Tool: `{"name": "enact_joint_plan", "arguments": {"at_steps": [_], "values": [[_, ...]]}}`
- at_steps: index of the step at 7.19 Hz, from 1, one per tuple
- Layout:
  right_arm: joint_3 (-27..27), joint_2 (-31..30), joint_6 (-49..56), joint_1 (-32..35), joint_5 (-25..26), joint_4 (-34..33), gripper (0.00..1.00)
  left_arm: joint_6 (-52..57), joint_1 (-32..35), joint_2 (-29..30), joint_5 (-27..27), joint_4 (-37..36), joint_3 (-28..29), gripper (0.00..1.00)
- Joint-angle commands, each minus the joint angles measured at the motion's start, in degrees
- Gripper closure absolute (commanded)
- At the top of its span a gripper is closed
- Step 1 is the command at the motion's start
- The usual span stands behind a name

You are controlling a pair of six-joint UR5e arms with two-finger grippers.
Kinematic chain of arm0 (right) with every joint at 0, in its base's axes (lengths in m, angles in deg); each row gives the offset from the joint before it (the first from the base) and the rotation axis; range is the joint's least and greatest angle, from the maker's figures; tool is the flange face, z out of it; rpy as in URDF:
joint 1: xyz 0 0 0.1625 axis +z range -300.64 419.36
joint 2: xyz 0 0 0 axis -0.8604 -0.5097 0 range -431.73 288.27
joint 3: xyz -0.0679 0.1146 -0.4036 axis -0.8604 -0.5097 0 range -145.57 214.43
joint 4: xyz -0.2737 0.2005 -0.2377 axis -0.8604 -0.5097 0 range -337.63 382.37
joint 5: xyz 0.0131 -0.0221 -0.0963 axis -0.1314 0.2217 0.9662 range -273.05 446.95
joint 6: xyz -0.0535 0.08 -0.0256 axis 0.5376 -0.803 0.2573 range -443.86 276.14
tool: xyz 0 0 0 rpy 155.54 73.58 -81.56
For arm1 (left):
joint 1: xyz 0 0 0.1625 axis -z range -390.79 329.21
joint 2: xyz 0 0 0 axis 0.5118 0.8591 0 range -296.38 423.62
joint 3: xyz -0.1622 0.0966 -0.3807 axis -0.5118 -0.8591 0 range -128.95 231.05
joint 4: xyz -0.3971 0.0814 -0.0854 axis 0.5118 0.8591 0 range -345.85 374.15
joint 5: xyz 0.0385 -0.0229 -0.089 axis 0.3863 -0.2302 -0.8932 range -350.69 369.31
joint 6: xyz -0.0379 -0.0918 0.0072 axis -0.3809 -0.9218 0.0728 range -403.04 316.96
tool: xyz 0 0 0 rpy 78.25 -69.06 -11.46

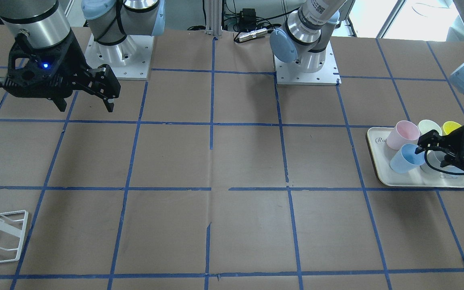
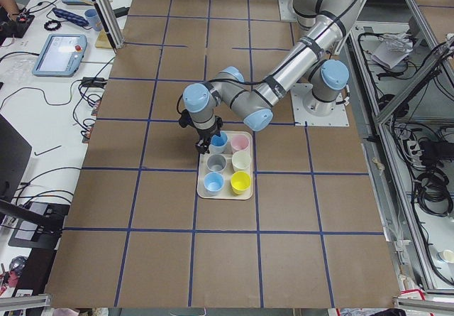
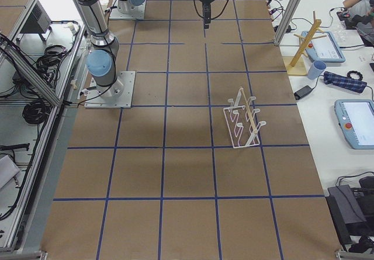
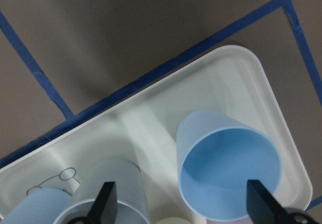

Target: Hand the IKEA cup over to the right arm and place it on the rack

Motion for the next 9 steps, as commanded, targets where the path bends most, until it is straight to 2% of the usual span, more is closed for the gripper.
{"name": "enact_joint_plan", "arguments": {"at_steps": [1, 2, 5, 8, 9], "values": [[0.0, 0.0, 0.0, 0.0, 0.0, 0.0, 0.00, -0.3, 0.2, 0.3, 0.2, 0.8, 0.0, 0.17], [0.0, -0.1, 0.0, 0.0, 0.0, 0.0, 0.00, -0.3, 0.2, 0.4, 0.2, 0.9, -0.1, 0.20], [0.0, -0.1, 0.0, 0.0, 0.0, 0.0, 0.00, -0.2, 0.2, 1.4, 0.3, 0.7, -0.4, 0.20], [0.0, -0.1, 0.0, 0.0, 0.0, 0.0, 0.00, -0.1, 0.2, 2.6, 0.3, 0.8, -0.4, 0.53], [0.0, -0.1, 0.0, 0.0, 0.0, 0.0, 0.00, -0.2, 0.2, 2.8, 0.3, 0.8, -0.4, 0.76]]}}
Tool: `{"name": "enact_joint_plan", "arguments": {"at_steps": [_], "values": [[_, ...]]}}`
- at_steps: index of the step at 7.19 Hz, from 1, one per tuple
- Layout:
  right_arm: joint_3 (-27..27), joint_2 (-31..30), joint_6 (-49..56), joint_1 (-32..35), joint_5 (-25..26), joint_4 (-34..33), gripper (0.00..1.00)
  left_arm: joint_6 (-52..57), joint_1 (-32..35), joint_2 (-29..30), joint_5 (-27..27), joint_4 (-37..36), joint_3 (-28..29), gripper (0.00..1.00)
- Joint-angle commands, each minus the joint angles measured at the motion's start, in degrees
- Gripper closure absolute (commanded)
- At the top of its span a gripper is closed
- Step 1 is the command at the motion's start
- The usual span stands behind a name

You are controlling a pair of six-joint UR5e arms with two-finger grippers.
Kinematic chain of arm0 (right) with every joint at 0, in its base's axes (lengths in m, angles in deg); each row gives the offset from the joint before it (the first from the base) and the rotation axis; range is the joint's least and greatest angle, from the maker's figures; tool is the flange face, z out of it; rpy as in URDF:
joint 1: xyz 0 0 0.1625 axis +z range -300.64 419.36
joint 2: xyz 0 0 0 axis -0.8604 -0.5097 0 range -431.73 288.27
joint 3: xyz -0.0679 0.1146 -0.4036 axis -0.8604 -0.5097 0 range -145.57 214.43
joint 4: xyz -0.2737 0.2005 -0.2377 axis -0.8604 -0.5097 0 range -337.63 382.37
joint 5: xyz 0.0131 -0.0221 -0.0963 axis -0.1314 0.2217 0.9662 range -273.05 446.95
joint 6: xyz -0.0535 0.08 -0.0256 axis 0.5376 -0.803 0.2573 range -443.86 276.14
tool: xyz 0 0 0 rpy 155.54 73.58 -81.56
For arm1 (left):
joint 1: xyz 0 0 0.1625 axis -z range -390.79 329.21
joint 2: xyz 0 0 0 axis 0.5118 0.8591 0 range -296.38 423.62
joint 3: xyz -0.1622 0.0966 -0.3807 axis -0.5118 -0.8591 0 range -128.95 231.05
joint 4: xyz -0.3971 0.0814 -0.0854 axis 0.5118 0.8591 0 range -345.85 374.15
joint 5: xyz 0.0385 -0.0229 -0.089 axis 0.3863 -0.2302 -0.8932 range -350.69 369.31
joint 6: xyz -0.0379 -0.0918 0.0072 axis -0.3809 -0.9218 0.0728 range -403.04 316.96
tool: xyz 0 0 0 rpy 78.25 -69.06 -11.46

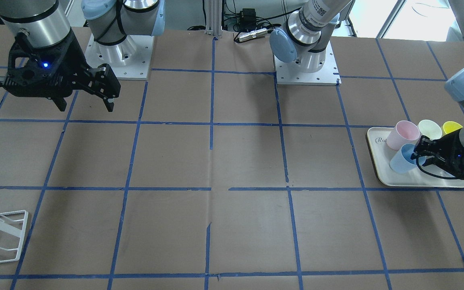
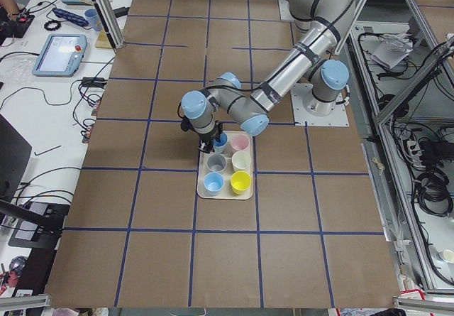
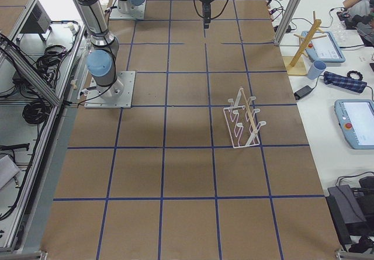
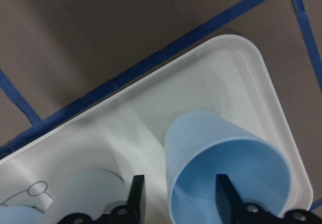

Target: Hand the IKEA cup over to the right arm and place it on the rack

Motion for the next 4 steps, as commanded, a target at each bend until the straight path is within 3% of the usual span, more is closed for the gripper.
{"name": "enact_joint_plan", "arguments": {"at_steps": [1, 4], "values": [[0.0, 0.0, 0.0, 0.0, 0.0, 0.0, 0.00, -0.1, 0.1, 0.4, -0.1, 0.7, 0.1, 1.00], [0.2, 0.0, 0.0, 0.0, 0.0, 0.0, 0.00, -4.5, 0.7, -2.3, -2.1, 7.8, 4.2, 1.00]]}}
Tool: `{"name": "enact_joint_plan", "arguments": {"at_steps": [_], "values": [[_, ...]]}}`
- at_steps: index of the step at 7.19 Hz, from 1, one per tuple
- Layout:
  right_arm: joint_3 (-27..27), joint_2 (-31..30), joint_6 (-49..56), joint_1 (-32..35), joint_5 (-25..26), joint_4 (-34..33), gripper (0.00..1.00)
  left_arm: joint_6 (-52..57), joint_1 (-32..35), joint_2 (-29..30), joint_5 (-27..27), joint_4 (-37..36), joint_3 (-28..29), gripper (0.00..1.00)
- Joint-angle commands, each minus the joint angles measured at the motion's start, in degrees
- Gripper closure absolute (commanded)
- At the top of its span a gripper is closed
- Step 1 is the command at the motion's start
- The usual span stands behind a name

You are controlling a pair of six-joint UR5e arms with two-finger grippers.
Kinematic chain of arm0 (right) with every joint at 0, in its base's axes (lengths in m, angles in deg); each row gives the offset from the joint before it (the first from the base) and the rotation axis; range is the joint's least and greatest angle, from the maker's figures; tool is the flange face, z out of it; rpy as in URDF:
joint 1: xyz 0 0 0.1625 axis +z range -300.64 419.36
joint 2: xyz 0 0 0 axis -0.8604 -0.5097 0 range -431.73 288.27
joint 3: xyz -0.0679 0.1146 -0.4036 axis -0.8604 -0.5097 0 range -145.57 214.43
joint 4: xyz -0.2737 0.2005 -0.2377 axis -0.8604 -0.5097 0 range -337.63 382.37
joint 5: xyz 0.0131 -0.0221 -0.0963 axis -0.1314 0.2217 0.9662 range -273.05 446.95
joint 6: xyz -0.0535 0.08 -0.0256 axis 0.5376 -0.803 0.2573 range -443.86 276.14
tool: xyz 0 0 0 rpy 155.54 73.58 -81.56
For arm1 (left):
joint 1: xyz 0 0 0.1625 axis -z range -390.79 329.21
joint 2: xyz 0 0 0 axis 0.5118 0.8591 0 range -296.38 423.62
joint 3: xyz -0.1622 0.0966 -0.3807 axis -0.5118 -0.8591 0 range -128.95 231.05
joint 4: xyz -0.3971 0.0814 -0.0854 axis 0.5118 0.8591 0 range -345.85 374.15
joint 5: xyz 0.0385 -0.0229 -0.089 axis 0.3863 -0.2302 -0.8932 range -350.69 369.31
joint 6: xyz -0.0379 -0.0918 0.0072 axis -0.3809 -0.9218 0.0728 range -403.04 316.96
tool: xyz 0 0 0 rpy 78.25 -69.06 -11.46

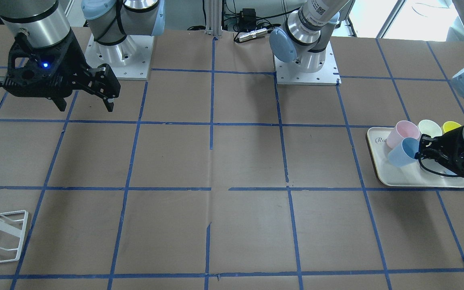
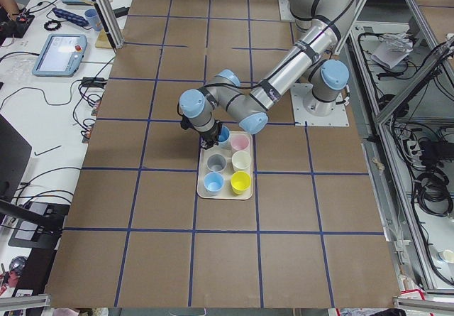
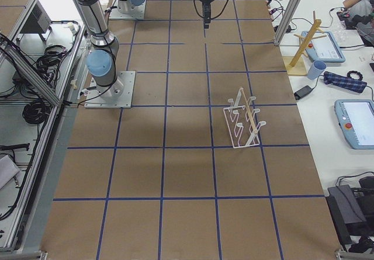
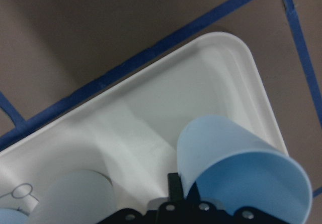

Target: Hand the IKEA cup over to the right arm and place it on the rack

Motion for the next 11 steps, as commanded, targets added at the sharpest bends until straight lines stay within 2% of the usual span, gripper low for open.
{"name": "enact_joint_plan", "arguments": {"at_steps": [1, 3, 4, 6, 8, 10, 11], "values": [[0.3, -0.1, 0.0, 0.0, 0.0, 0.0, 0.00, -6.5, 1.4, -2.2, -2.2, 4.6, 3.5, 1.00], [0.3, -0.1, 0.1, -0.2, 0.1, 0.1, 0.00, -18.1, 6.5, -5.9, -4.1, 13.0, 7.1, 1.00], [0.3, -0.2, 0.4, -0.1, 0.2, 0.1, 0.00, -25.1, 9.5, -7.8, -7.8, 14.8, 6.9, 1.00], [0.1, -0.4, 0.3, 0.0, 0.0, 0.1, 0.00, -34.7, 17.1, -10.4, -10.8, 14.8, 5.1, 1.00], [-0.9, -1.1, 1.3, -0.2, 0.0, 3.6, 0.00, -43.3, 23.1, -12.3, -11.9, 14.8, 3.5, 1.00], [0.0, -2.6, 12.5, -0.4, -7.7, 3.8, 0.00, -50.4, 28.3, -14.7, -17.3, 14.9, 2.0, 1.00], [0.0, -2.6, 16.8, -0.3, -8.5, 3.7, 0.00, -55.3, 31.2, -16.1, -21.5, 14.8, 1.6, 1.00]]}}
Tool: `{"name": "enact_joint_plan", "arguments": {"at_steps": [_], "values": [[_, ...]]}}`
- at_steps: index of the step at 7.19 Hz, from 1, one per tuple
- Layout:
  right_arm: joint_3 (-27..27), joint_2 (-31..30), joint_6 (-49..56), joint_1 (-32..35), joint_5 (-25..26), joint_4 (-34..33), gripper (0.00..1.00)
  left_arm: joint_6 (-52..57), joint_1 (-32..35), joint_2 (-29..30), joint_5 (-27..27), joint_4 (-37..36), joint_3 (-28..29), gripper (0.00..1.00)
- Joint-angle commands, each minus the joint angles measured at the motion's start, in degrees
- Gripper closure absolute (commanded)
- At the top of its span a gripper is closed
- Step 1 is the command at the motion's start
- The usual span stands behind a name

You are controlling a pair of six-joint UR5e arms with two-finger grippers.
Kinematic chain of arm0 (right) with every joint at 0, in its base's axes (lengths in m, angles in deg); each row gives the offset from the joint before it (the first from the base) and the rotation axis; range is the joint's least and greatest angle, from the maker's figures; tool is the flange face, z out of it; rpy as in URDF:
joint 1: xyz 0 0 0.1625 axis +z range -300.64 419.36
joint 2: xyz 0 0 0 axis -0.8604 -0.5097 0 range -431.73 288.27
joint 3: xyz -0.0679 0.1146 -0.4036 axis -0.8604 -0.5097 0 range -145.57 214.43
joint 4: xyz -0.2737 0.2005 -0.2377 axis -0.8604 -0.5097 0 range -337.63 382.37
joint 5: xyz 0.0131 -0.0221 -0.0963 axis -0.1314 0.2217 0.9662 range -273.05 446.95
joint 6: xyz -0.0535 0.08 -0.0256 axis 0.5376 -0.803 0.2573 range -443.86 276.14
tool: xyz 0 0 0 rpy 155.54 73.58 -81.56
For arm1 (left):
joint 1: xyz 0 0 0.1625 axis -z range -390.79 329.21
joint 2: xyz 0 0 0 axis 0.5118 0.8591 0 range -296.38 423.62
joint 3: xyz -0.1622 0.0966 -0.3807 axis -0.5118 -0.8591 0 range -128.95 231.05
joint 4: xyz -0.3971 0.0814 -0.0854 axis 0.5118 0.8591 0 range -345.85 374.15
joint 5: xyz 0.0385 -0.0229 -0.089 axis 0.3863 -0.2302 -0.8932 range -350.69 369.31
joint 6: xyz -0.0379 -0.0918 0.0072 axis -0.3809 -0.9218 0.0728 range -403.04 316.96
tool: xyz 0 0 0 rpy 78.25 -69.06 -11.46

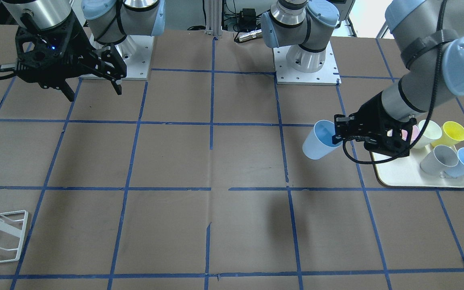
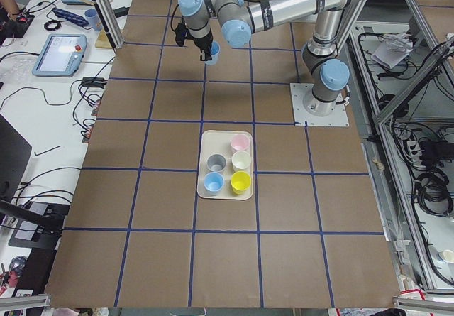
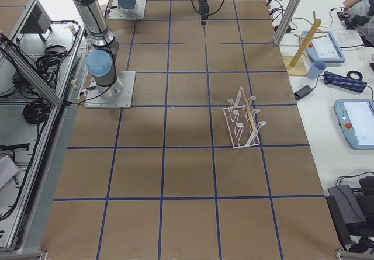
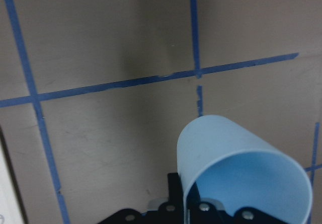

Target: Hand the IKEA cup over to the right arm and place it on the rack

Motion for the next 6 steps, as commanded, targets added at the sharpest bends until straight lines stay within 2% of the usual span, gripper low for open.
{"name": "enact_joint_plan", "arguments": {"at_steps": [1, 2, 3, 4, 6], "values": [[0.4, 0.2, 16.5, -0.4, -2.6, 0.0, 0.00, -7.7, 5.4, -3.5, -11.4, 2.3, -1.0, 1.00], [0.4, 0.2, 23.5, -1.0, -7.4, 0.0, 0.00, -10.3, 6.1, -5.2, -18.0, 3.7, -1.0, 1.00], [0.4, 0.1, 28.7, -2.5, -16.1, 0.1, 0.00, -10.5, 5.8, -6.3, -26.0, 7.0, -1.0, 1.00], [0.5, 0.1, 34.9, -4.7, -20.5, 0.3, 0.00, -10.4, 5.8, -6.7, -33.6, 9.5, -2.0, 1.00], [1.2, -0.1, 47.4, -9.0, -32.4, 4.2, 0.00, -9.9, 4.2, -7.9, -47.5, 10.3, -9.2, 1.00]]}}
